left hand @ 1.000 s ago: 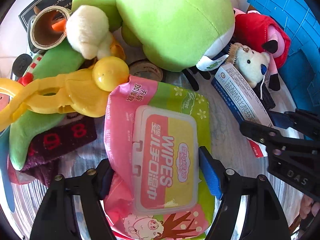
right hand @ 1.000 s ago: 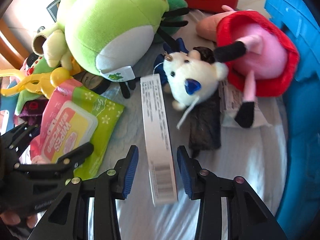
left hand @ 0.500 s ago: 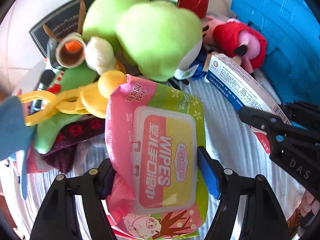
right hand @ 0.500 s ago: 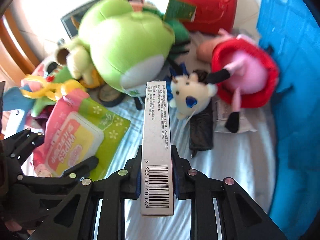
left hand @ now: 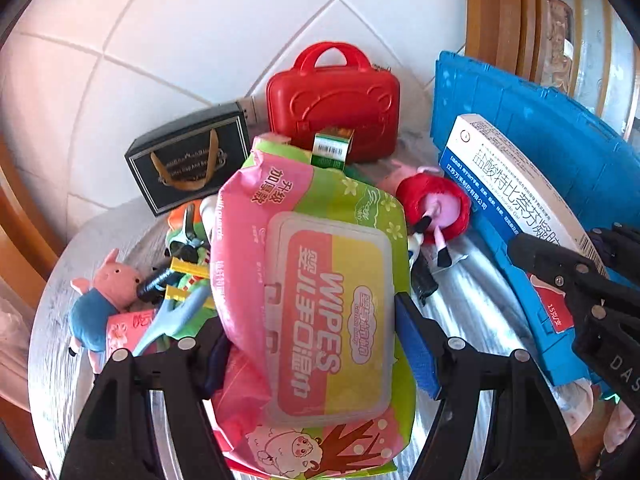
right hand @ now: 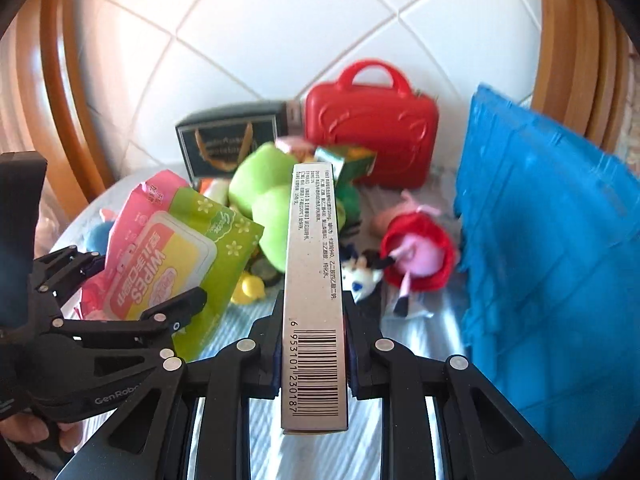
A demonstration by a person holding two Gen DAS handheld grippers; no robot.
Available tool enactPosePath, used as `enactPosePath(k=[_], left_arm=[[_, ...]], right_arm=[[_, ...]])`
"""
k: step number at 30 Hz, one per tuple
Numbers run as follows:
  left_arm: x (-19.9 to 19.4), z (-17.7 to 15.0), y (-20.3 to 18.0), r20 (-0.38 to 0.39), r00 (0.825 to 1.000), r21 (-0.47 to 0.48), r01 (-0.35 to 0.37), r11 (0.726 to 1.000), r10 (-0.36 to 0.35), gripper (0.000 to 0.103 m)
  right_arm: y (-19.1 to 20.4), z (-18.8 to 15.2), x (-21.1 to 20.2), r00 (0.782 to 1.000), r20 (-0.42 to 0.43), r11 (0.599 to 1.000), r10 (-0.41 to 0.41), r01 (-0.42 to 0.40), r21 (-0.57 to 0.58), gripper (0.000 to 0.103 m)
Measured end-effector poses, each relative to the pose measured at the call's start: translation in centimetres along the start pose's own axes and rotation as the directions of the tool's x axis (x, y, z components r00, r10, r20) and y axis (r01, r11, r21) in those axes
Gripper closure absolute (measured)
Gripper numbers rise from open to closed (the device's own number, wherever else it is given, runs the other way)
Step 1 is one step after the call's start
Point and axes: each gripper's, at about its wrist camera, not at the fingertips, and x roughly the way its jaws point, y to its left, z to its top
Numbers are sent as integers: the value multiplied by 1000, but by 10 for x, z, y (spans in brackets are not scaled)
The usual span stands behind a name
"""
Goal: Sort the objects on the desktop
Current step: 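Lift the wipes pack and white box and carry them over the crate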
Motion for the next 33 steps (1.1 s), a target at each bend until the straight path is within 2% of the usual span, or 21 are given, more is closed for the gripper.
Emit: enactPosePath(k=[7,15,25,30,33], left_arm=[[-54,24,-31,109,993,29,43,999,-45,32],[-89,52,-86,194,975,97,93,991,-110,32],[-112,88,-178,236,950,193,160,968,-204,32],[-126,106,-227,256,935,231,188,955,-246,32],[-128,113,-257,247,931,251,206,946,-268,32]], right_arm=[[-13,16,-72,990,125,998,-65,61,30,80],[-61,20,-144,958,221,980,-182,158,120,80],[-143,4,-194,919,222,930,-325,269,249,80],[-182,-8,-208,906,211,909,-367,301,288,80],[-205,-15,-213,900,198,897,-388,320,304,80]])
